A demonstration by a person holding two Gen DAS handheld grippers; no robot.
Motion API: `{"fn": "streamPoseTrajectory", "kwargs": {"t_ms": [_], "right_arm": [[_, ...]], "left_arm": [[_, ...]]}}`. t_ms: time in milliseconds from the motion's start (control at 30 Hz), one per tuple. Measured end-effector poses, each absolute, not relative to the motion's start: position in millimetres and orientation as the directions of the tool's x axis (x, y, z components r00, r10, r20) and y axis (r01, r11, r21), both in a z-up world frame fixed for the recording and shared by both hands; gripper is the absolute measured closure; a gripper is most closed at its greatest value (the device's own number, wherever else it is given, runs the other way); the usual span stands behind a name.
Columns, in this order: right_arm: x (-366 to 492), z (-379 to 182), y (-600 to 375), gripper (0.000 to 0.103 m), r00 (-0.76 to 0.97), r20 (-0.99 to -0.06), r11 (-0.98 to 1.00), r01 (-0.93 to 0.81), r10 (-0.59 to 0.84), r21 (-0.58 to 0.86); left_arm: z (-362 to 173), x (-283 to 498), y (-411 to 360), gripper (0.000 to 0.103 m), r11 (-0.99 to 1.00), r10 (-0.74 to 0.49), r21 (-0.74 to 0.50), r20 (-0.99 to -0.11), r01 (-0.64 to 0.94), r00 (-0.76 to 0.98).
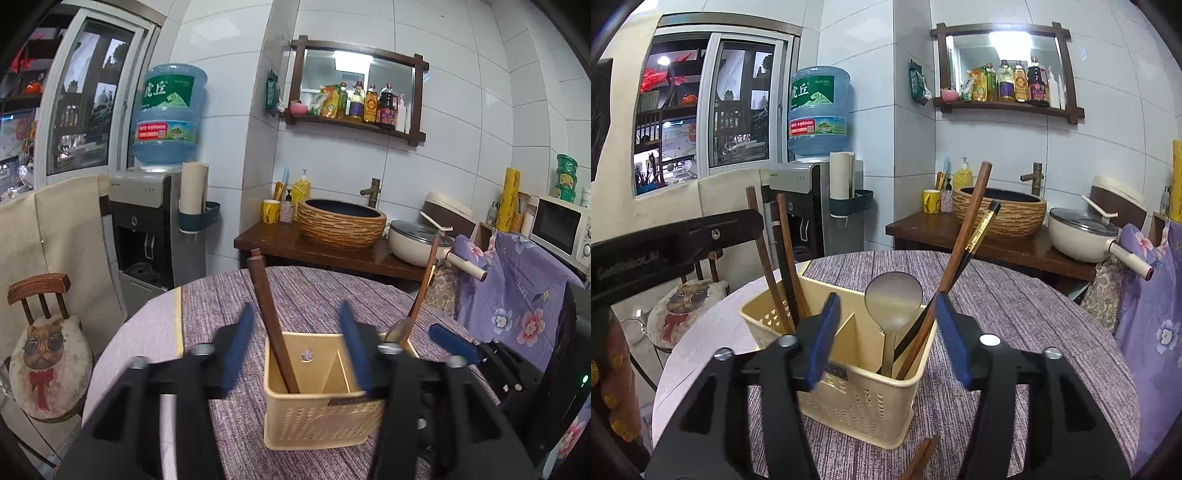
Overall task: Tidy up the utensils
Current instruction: 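Open both tools to release the chopstick and spoon into the holder, then move both tools back over the remaining spoon and chopsticks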
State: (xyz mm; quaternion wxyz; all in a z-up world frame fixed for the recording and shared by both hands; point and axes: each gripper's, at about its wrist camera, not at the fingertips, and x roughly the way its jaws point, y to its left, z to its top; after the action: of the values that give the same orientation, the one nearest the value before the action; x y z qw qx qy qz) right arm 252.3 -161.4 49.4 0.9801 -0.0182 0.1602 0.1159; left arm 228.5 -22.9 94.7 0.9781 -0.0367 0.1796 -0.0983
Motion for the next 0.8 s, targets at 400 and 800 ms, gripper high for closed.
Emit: {"fn": "streamPoseTrajectory", "kwargs": {"t_ms": [400,800], "right_arm": [[212.4,2.6,-193.5,0.041,0.83,-0.531,0.983,-0.182,0.167,0.025],[210.8,-73.1,-200.7,0.056,0.644,-0.748,0.987,-0.113,0.157,0.11]], "left_arm": [[30.9,182.7,-1.9,0.042,0.979,-0.202,-0.138,-0.505,0.153,0.839],[-29.8,164.1,-5.3,0.042,0.978,-0.206,-0.156,-0.644,0.137,0.736]]}}
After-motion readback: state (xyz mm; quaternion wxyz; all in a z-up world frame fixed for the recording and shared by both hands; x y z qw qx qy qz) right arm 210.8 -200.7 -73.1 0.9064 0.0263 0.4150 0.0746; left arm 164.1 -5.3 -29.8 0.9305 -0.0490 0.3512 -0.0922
